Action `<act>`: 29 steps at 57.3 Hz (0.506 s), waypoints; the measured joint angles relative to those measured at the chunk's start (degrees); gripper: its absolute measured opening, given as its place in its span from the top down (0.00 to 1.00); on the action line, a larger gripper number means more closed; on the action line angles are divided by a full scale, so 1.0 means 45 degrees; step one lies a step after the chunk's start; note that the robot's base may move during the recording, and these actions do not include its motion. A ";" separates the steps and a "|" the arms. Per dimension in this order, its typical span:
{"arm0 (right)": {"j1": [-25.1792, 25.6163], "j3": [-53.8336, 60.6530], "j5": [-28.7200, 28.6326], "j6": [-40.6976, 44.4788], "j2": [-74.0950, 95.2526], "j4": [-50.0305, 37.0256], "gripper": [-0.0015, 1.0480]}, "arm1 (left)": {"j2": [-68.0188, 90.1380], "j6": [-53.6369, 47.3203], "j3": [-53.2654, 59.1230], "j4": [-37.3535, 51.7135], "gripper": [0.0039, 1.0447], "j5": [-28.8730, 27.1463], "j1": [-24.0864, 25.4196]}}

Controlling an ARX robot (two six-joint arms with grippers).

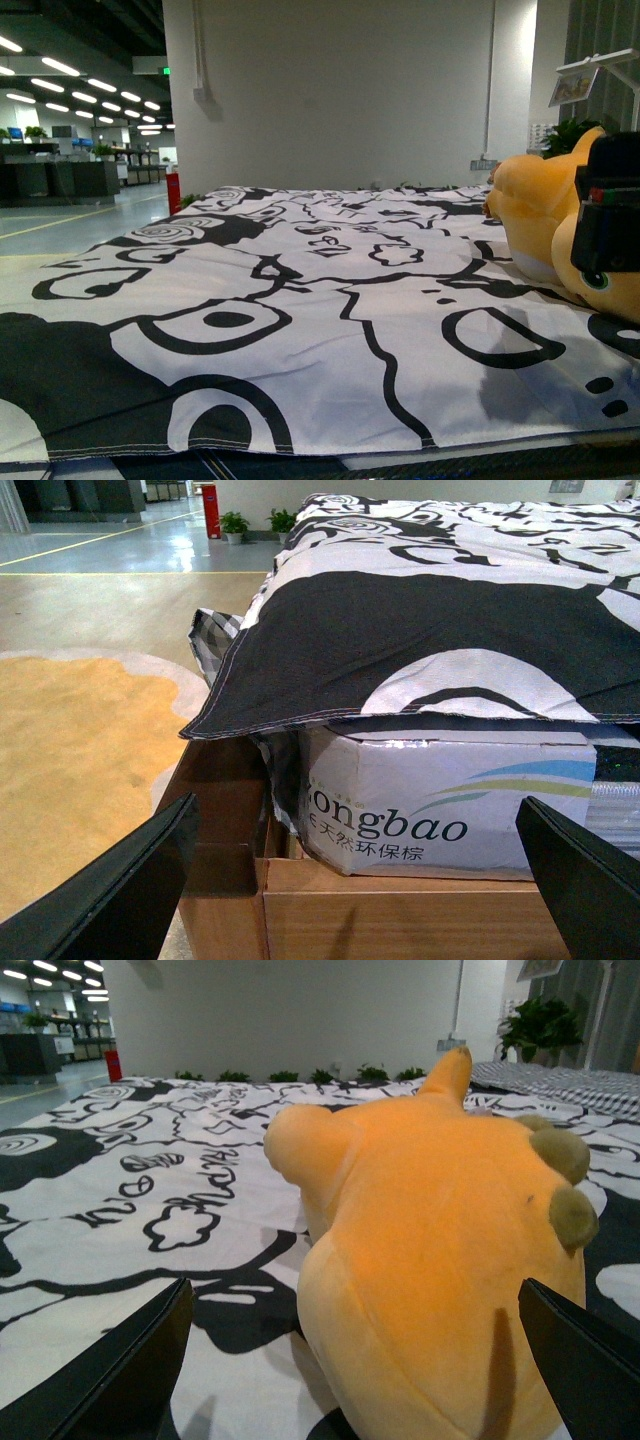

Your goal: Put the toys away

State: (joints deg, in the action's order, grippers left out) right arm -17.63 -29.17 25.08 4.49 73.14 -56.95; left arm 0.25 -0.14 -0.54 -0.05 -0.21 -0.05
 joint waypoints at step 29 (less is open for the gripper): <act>-0.0277 -0.0937 -0.0238 0.1039 0.2055 -0.1695 0.06 | 0.0000 0.0000 0.0000 0.0000 0.06 0.0000 0.0000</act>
State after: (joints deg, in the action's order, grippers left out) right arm -18.87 -33.39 24.01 9.17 82.39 -64.58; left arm 0.25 -0.14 -0.54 -0.05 -0.21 -0.05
